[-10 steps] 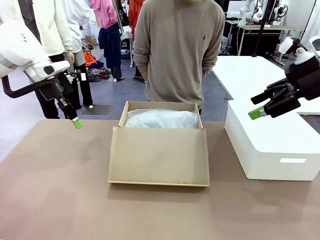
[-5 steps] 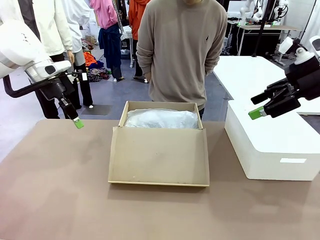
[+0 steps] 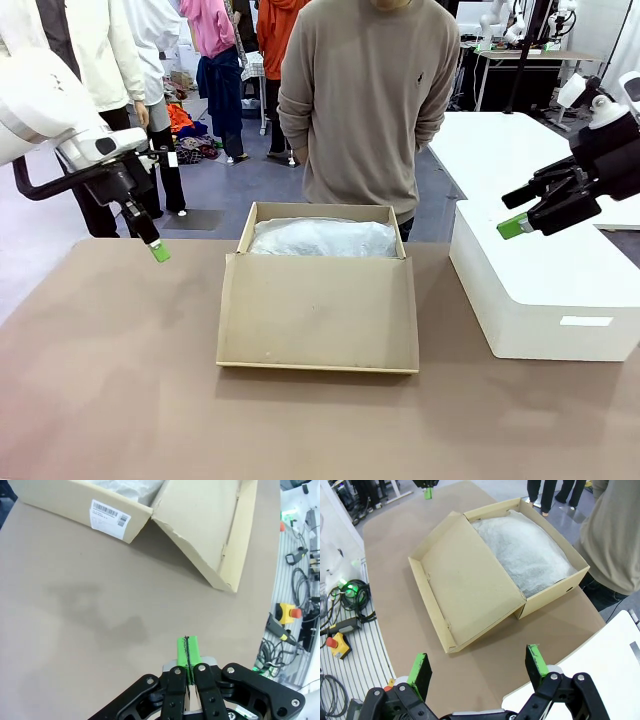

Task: Pack the shoes into the box.
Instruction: Close the Shoes Box.

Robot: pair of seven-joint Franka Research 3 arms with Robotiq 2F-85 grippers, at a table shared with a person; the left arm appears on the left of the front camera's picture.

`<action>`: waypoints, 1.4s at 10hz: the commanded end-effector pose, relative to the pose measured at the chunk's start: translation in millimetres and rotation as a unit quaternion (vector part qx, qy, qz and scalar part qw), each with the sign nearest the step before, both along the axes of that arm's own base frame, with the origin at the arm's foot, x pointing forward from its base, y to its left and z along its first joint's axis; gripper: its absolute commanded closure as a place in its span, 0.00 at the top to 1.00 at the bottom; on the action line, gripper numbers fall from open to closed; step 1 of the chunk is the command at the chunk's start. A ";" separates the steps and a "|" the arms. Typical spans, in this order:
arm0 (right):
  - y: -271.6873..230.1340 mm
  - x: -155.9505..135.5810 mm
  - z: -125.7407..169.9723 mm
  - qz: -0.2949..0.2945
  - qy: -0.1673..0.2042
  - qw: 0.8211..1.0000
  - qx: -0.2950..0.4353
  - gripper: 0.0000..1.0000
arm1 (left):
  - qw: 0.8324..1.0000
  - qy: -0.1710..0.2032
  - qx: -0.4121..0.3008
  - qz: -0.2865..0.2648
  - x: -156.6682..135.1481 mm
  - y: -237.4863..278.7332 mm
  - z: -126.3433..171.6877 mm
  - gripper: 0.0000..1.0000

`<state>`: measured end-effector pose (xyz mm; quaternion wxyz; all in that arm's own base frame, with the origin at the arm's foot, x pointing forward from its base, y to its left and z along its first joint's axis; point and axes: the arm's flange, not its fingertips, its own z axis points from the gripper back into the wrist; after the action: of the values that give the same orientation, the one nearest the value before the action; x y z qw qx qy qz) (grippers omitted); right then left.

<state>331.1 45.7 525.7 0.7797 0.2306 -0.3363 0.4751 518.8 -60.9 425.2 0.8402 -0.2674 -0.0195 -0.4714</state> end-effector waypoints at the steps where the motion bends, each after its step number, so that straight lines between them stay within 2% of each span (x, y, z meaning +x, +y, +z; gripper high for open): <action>1: -0.4 3.1 -0.3 0.013 -0.010 1.000 0.016 1.00 | 1.000 0.007 -0.019 -0.014 21.2 2.2 -12.0 0.00; 4: -0.4 3.1 -0.3 0.013 -0.010 1.000 0.016 1.00 | 0.998 0.014 -0.056 -0.039 38.5 0.6 -41.1 0.00; 9: -0.4 3.1 -0.3 0.013 -0.010 1.000 0.016 1.00 | 0.995 0.026 -0.085 -0.044 47.3 -18.4 -80.7 0.00; 14: -0.4 3.1 -0.3 0.013 -0.010 1.000 0.016 1.00 | 0.996 0.036 -0.071 -0.044 43.7 -22.1 -84.9 0.00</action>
<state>331.1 45.7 525.7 0.7797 0.2306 -0.3363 0.4751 562.7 -85.2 338.0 0.7967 -0.3446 -0.0089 -0.4964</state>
